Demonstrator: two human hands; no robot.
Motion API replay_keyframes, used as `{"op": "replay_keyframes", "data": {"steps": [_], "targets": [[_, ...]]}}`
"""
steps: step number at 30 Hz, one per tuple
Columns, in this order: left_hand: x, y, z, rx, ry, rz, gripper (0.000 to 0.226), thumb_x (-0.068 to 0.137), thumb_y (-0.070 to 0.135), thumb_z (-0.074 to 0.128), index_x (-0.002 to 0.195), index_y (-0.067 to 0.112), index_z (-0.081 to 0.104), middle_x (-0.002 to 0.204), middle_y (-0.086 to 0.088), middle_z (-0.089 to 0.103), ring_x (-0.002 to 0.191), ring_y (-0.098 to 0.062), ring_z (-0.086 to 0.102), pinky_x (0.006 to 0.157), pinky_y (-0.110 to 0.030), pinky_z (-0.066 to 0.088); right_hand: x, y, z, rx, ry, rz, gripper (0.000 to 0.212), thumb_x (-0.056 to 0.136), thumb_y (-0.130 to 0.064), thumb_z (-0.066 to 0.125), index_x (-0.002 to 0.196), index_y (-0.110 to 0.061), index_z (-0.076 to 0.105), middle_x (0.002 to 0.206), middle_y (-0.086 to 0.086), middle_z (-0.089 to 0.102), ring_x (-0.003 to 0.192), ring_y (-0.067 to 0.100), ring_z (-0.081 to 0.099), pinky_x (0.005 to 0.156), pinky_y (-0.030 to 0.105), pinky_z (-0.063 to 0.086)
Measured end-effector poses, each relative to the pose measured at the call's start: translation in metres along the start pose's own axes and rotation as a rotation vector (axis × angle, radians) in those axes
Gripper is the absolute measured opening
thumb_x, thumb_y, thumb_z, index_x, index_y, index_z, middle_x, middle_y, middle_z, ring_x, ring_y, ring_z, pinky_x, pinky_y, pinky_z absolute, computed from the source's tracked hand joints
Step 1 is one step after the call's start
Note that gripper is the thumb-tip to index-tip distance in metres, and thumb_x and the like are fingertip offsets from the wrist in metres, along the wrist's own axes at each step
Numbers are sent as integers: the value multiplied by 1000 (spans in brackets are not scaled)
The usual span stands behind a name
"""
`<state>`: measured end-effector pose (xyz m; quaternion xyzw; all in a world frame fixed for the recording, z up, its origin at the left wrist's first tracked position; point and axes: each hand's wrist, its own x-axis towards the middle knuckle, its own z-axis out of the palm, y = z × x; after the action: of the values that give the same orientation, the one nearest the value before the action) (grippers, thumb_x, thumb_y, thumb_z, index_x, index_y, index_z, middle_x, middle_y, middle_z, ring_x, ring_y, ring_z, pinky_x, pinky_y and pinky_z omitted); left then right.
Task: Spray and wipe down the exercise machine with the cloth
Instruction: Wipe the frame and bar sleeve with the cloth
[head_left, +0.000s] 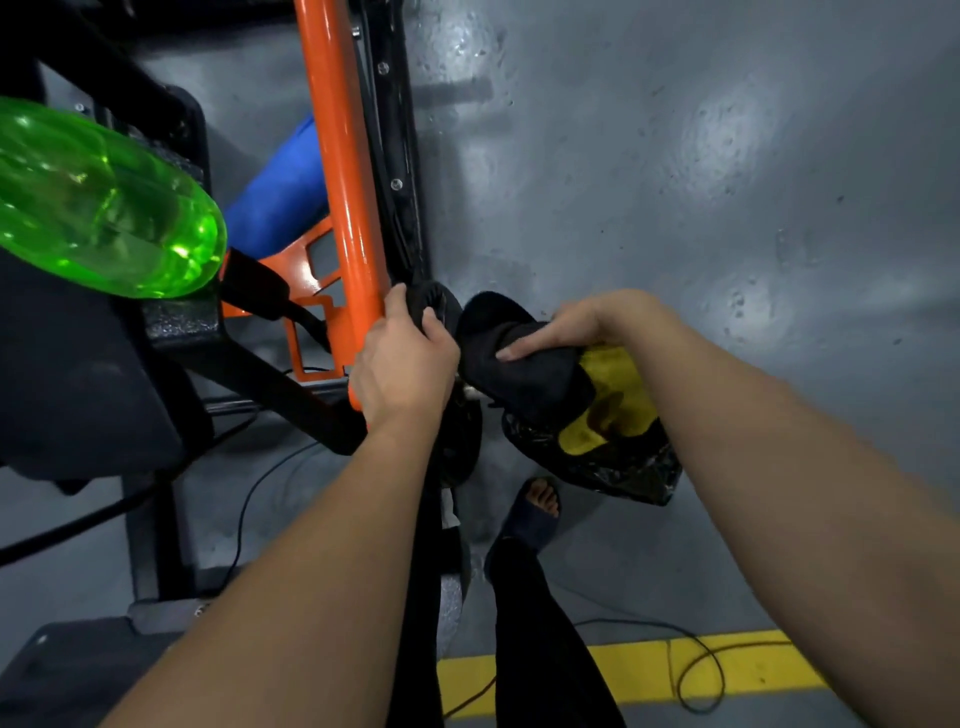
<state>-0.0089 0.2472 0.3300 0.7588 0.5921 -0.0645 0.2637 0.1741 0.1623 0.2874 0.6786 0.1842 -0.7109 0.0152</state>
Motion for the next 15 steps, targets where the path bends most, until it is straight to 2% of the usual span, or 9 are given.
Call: {"op": "replay_keyframes", "data": {"steps": [2,4,5,7,8,9,11,13,15], "targets": [[-1,2,-2,8,-6,-5,49,105,37,46,153,27,42,128,-14,66,116,-39,62,91,-46,48,-3,1,22,-273,430,-97,93,55,-94,66,112,-22,65,110,2,70,97,27,66,83,38,51],[-2,3,-3,14,-7,-5,49,105,37,46,153,26,41,128,-15,66,116,-40,62,91,-46,48,0,9,66,-537,809,-169,100,49,-96,64,116,-22,60,113,9,66,102,33,64,86,43,48],[-2,3,-3,17,-6,-2,49,105,36,46,153,26,41,129,-15,65,116,-41,62,91,-46,48,4,13,91,-668,931,-176,98,50,-88,72,119,-20,58,111,13,62,100,35,60,88,45,46],[-1,3,-2,22,-2,-1,49,106,36,45,153,25,41,129,-14,65,115,-40,62,90,-46,48,10,16,123,-765,1138,-171,72,62,-45,87,119,-13,57,103,16,55,92,35,54,89,49,43],[-2,2,-1,23,0,2,49,106,36,45,154,25,40,128,-14,66,114,-40,63,89,-45,48,15,17,128,-777,1231,-190,60,65,-25,83,117,-11,56,99,16,53,88,35,53,86,50,43],[-2,2,-1,22,4,4,49,106,36,45,154,25,40,127,-13,66,114,-39,63,87,-44,48,16,15,125,-802,1253,-209,54,65,-18,79,114,-11,56,97,16,53,85,34,53,82,48,43],[-1,2,1,15,7,7,49,106,36,45,154,25,40,126,-13,66,113,-37,64,84,-41,46,12,4,102,-842,1049,-220,54,66,-32,80,111,-16,55,99,12,59,88,34,60,77,41,43],[2,1,1,12,9,9,49,106,35,45,153,25,41,127,-13,67,114,-37,64,87,-42,47,8,-12,69,-783,666,-188,56,65,-54,81,103,-20,59,95,5,66,87,30,66,72,34,45],[2,0,1,16,8,4,49,105,35,45,153,25,42,128,-14,66,115,-38,63,89,-43,47,6,-29,37,-610,259,-82,59,57,-62,85,92,-17,70,86,-1,71,82,23,69,73,32,56]]}}
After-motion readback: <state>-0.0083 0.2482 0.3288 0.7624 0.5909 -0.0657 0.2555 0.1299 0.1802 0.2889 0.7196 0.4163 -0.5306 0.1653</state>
